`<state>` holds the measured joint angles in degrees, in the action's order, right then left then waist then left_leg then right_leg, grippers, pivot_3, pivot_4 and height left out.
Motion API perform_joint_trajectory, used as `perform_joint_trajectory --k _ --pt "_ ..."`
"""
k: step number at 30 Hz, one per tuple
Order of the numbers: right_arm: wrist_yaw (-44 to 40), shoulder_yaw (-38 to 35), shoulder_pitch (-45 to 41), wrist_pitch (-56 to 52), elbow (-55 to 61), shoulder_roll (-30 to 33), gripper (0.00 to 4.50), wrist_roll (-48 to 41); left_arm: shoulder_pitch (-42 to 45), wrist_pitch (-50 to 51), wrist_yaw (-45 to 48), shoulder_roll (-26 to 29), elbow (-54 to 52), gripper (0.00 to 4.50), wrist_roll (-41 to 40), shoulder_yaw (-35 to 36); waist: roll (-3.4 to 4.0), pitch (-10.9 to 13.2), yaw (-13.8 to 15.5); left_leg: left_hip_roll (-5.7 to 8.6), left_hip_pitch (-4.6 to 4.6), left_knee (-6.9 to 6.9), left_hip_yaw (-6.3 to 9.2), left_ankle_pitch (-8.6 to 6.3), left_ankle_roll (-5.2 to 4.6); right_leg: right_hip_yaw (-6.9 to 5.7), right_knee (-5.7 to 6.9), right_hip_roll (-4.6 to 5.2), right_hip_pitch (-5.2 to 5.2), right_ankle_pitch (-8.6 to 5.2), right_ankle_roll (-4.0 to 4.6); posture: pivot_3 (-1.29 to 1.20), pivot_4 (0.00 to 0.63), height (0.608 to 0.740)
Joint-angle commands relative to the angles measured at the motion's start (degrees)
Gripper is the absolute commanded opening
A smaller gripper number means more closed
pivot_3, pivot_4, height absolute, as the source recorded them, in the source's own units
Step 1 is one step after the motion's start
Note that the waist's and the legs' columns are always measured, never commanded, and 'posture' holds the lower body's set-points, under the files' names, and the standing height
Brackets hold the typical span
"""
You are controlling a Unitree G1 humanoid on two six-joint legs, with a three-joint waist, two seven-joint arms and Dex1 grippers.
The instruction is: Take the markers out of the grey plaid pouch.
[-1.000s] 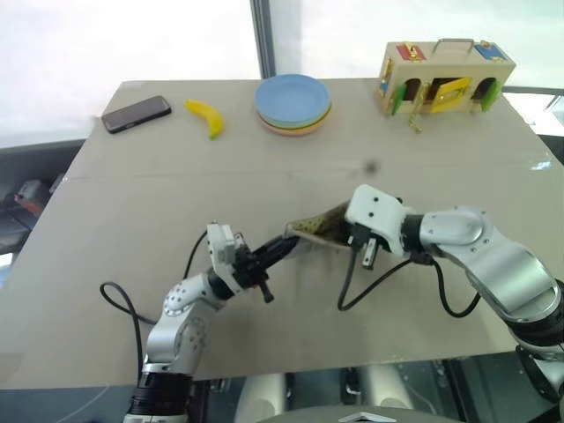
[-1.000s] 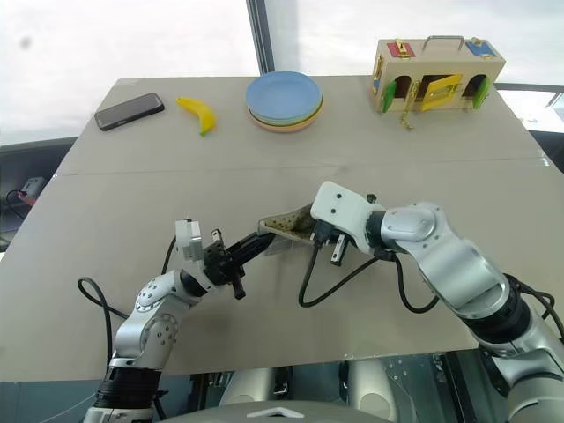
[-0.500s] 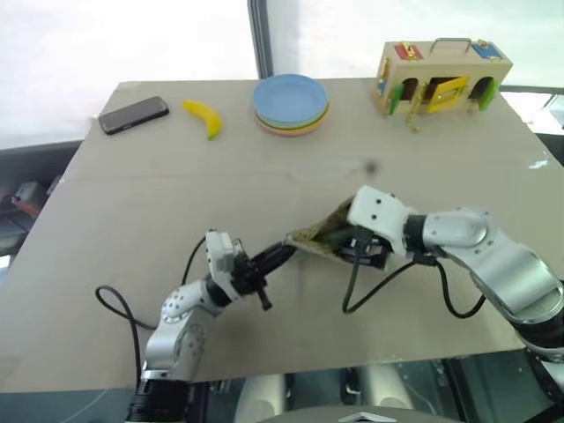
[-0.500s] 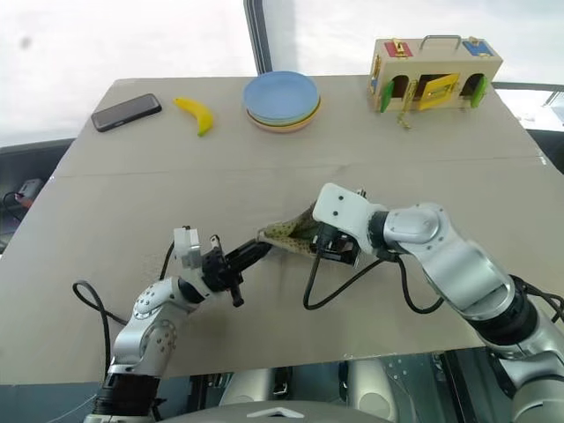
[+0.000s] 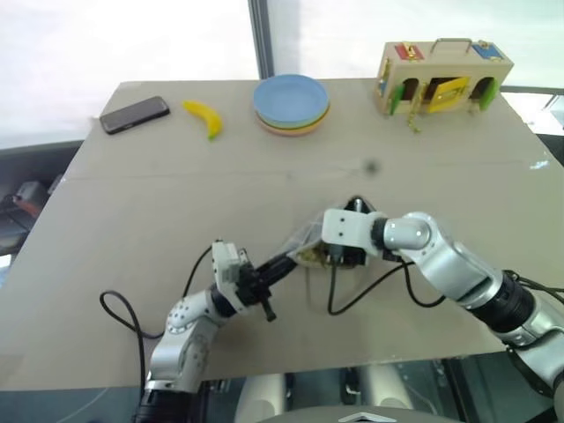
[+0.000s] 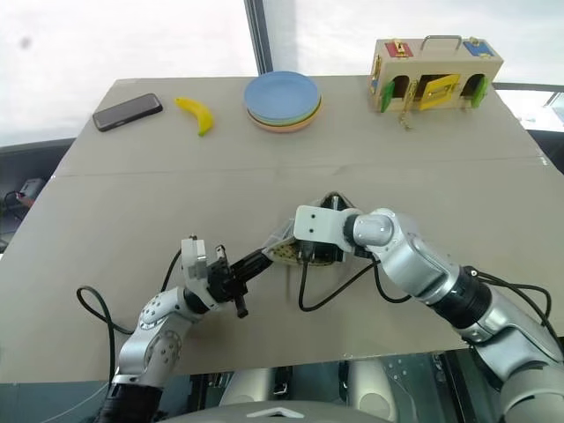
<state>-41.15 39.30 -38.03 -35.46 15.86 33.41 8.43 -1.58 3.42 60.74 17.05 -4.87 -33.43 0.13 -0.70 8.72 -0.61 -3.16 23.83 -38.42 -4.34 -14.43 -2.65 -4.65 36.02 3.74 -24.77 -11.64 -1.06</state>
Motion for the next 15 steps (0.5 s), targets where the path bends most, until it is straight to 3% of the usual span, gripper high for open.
perform_joint_trajectory --k 1,6,9,13,15 --pt "1.8 1.0 0.5 6.7 -4.2 -2.5 4.43 3.7 2.2 0.5 0.2 0.0 -0.2 0.00 -1.4 0.7 0.00 0.0 0.0 0.01 0.00 0.00 -0.02 0.00 0.00 0.01 0.00 0.00 0.00 0.00 0.00 0.00 0.150 0.740" --pt "5.9 -1.4 1.3 15.6 -13.8 -8.7 4.43 5.6 4.2 2.1 -0.1 -0.1 0.3 0.00 -1.4 0.7 -0.01 0.0 -0.2 0.02 -0.11 -0.02 -0.06 0.01 0.00 0.04 0.06 -0.05 0.05 0.01 0.00 0.00 0.150 0.740" --pt "7.0 -3.1 2.1 18.5 -17.5 -10.3 3.61 6.4 4.5 2.7 -0.2 -0.2 0.0 0.00 -1.5 0.7 0.00 0.0 -0.2 0.00 -0.13 -0.02 -0.04 0.01 0.02 0.04 0.16 -0.08 0.04 0.02 0.02 0.00 0.150 0.740" --pt "6.2 -4.8 3.7 20.1 -17.8 -9.6 1.62 7.3 4.5 3.3 -0.8 -0.3 -0.7 0.00 -1.5 0.9 0.00 0.0 0.0 -0.01 -0.11 -0.04 -0.04 0.02 0.02 0.05 0.17 -0.04 0.04 0.03 0.03 0.00 0.150 0.740" --pt "4.8 -6.7 5.0 19.5 -15.2 -8.3 0.83 7.2 4.4 3.8 -1.5 -0.1 -1.6 0.00 -1.5 1.1 -0.04 -0.1 0.2 -0.02 -0.12 -0.09 -0.02 0.02 0.02 0.06 0.17 0.00 0.08 0.02 0.03 0.00 0.150 0.740"
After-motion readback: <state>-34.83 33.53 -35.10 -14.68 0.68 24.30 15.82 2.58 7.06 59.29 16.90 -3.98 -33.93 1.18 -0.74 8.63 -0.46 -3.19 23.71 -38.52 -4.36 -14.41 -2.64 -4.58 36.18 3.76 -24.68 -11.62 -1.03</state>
